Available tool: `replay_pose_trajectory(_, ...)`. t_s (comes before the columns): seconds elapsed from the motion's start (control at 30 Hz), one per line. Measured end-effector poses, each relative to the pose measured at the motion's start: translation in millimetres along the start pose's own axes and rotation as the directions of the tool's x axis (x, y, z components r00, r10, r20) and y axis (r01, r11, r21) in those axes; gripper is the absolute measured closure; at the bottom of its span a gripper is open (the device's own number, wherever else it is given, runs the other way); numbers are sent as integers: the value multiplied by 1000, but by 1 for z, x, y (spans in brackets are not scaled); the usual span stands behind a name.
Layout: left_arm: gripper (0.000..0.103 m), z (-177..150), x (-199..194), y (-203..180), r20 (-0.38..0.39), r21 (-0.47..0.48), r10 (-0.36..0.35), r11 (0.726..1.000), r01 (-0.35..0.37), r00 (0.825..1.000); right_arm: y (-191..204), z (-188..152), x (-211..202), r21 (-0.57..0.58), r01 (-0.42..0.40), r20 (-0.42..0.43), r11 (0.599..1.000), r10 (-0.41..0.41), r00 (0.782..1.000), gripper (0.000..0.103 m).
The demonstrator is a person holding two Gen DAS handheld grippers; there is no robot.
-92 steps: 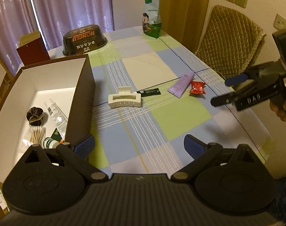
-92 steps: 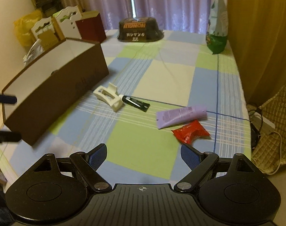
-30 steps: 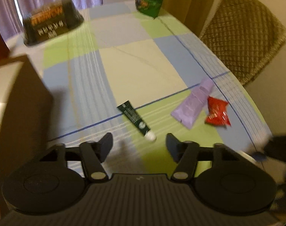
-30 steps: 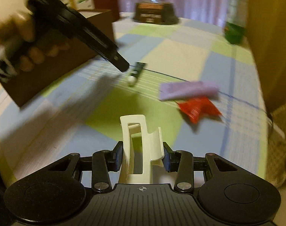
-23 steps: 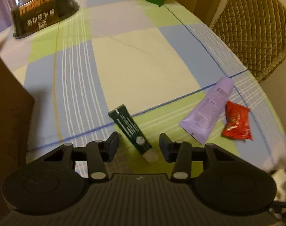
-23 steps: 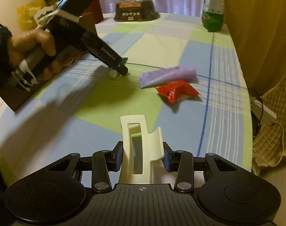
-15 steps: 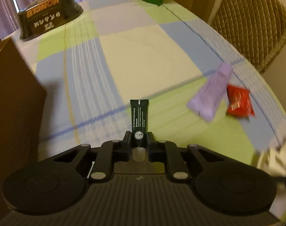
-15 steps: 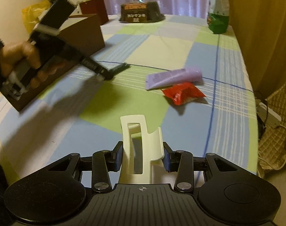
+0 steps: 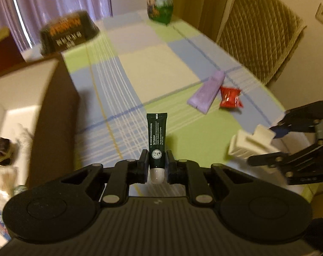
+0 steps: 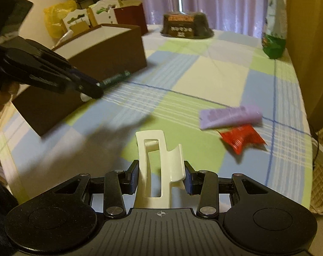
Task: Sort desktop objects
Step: 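Carry green tube in left gripper while right gripper carries holder over the box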
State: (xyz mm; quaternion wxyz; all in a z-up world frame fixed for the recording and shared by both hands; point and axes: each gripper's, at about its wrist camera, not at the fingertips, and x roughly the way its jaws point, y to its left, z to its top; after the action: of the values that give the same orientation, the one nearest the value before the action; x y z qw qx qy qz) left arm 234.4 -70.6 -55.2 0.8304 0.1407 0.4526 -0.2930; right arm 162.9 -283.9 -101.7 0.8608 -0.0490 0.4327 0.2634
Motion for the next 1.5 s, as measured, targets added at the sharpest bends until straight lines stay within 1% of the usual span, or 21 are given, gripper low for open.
replay_pose_trajectory(0.2, 91, -7, -55, 28, 67, -35, 45, 998, -43, 997, 26, 30, -2, -10, -36, 11, 999, 37, 999, 63)
replay_pose_trajectory(0.37, 91, -25, -95, 65, 100, -84, 101, 992, -93, 990, 50, 64, -3, -4, -81, 27, 997, 81, 996, 63)
replay_pose_trajectory(0.53, 91, -45, -129, 106, 115, -122, 165, 981, -150, 980, 78, 101, -1, -5, -142, 60, 990, 142, 988, 63)
replay_pose_trajectory(0.67, 91, -57, -145, 138, 110, -134, 205, 973, -190, 973, 109, 136, 10, -35, -195, 81, 980, 197, 977, 63)
replay_pose_trajectory(0.77, 91, -64, -150, 159, 97, -132, 224, 969, -211, 970, 137, 163, 22, -75, -213, 91, 974, 220, 971, 63)
replay_pose_trajectory(0.83, 91, -68, -153, 171, 93, -119, 228, 969, -217, 969, 149, 174, 33, -85, -206, 80, 975, 213, 974, 63)
replay_pose_trajectory(1.03, 91, -73, -146, 202, 58, -81, 209, 976, -204, 976, 181, 203, 70, -109, -180, 41, 978, 186, 982, 63)
replay_pose_trajectory(1.2, 91, -73, -135, 220, 47, -49, 185, 982, -183, 982, 207, 227, 100, -130, -159, 8, 979, 162, 987, 63)
replay_pose_trajectory(1.37, 91, -73, -117, 237, 29, -33, 181, 983, -180, 983, 203, 233, 124, -91, -118, -14, 989, 117, 993, 63)
replay_pose_trajectory(1.5, 91, -71, -98, 246, 4, -30, 182, 983, -182, 983, 199, 235, 138, -55, -103, -31, 993, 102, 994, 63)
